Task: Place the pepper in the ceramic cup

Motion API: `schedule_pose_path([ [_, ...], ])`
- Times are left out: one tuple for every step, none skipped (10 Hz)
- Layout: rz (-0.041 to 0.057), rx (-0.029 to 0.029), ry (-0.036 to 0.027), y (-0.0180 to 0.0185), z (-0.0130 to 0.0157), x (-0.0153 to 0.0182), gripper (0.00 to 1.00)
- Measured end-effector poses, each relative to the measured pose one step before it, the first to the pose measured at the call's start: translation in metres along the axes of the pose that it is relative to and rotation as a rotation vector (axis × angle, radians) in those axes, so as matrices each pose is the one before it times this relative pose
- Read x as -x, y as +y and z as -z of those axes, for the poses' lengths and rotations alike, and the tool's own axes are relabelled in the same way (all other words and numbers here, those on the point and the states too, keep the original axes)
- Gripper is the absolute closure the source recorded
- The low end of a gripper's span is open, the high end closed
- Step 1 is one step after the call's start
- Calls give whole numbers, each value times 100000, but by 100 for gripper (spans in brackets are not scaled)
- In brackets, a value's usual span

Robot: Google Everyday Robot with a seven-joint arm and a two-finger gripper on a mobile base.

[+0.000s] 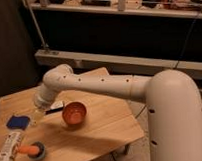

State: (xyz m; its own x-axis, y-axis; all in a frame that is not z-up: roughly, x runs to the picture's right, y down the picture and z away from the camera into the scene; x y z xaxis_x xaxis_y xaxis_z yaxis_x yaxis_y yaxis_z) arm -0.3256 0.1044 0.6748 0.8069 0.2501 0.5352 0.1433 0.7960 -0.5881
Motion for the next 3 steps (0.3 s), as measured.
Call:
schedule_pose_path([
  [-1439, -2985, 3806, -191, 334, 156, 20],
  [-1003, -1822, 2205, -113, 191, 57, 20],
  [-795, -1733, 1558, -156, 258, 148, 20],
])
